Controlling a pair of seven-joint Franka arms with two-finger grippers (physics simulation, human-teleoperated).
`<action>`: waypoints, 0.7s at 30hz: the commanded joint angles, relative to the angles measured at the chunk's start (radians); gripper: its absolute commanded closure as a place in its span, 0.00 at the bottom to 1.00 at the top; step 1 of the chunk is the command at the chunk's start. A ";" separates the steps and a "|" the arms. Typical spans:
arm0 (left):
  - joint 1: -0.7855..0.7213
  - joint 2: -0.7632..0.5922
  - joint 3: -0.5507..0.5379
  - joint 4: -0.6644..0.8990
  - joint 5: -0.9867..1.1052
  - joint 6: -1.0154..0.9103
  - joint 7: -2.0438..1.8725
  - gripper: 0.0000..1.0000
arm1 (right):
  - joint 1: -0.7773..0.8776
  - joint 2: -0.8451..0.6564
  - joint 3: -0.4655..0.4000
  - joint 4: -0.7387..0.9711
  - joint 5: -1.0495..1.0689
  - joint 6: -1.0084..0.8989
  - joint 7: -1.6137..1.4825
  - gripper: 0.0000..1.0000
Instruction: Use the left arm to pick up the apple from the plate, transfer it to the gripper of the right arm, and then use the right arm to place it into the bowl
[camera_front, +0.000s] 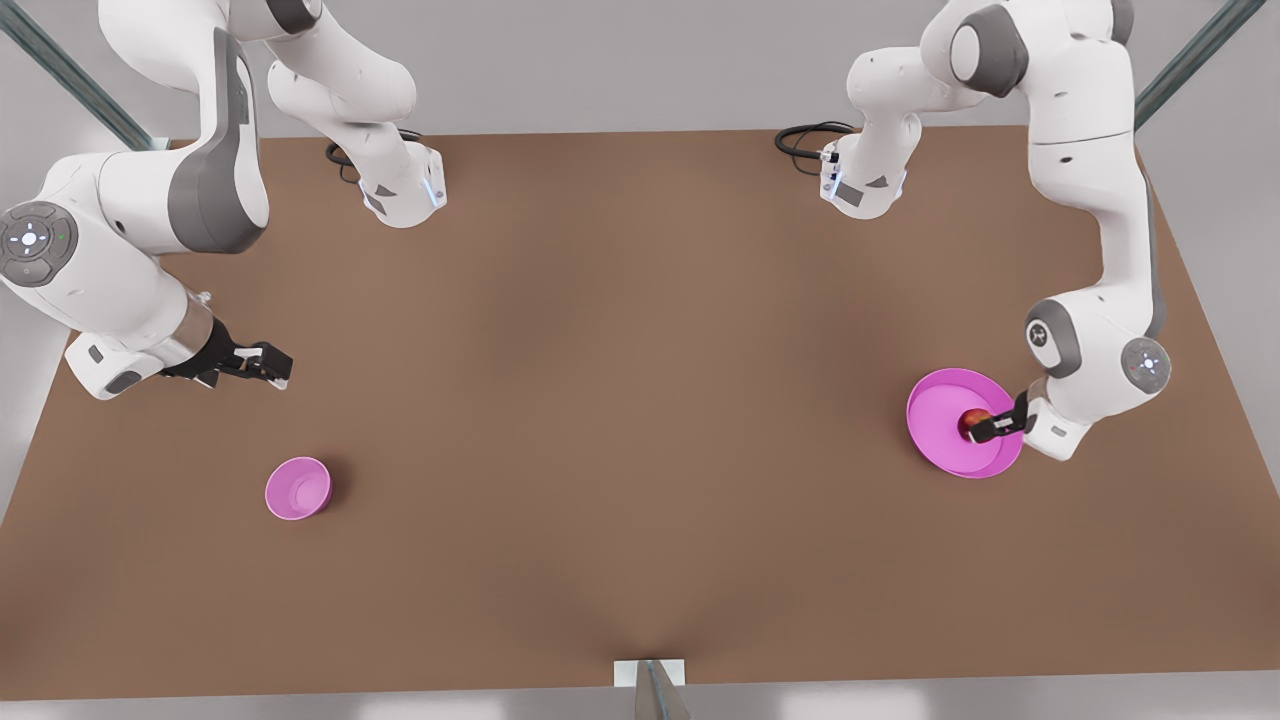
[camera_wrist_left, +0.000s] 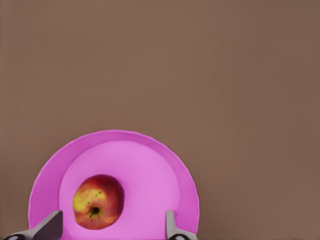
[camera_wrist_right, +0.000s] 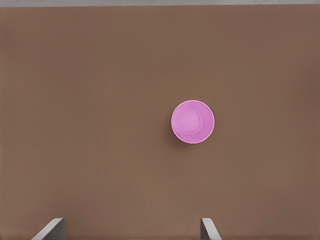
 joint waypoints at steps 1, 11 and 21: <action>0.000 0.002 0.006 -0.023 0.000 0.080 0.089 0.00 | -0.001 -0.001 0.000 0.001 0.001 0.000 0.014 0.00; -0.004 0.054 0.022 -0.112 0.000 0.169 0.092 0.00 | 0.005 -0.001 0.002 0.001 -0.002 0.000 0.024 0.00; -0.003 0.122 0.022 -0.103 0.000 0.258 0.091 0.00 | 0.005 -0.001 0.002 0.001 -0.002 0.000 0.018 0.00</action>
